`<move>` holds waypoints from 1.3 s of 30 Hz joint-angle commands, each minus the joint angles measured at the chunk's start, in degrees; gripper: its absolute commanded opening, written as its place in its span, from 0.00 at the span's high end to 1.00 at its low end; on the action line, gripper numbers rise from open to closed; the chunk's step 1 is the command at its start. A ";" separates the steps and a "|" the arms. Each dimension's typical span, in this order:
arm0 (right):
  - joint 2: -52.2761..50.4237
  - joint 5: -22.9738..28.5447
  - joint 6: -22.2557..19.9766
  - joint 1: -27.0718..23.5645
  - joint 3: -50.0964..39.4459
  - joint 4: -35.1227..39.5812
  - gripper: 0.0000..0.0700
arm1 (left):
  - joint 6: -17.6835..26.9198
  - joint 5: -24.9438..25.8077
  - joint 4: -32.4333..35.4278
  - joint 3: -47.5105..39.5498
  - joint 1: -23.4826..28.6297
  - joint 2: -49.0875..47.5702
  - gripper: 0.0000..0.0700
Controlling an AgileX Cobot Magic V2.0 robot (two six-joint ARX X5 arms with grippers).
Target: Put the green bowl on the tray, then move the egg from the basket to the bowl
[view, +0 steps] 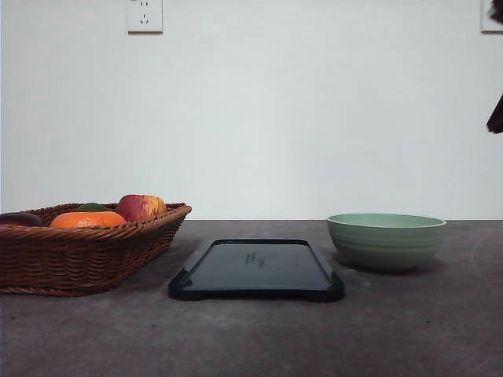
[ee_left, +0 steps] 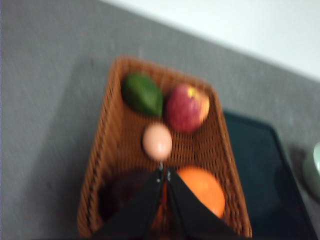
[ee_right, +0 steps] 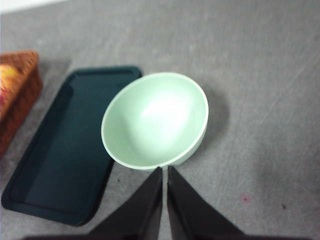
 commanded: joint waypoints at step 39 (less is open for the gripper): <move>21.68 0.02 -1.99 -0.26 19.11 -13.80 0.55 | 8.91 4.14 -7.42 9.10 -0.13 19.57 0.56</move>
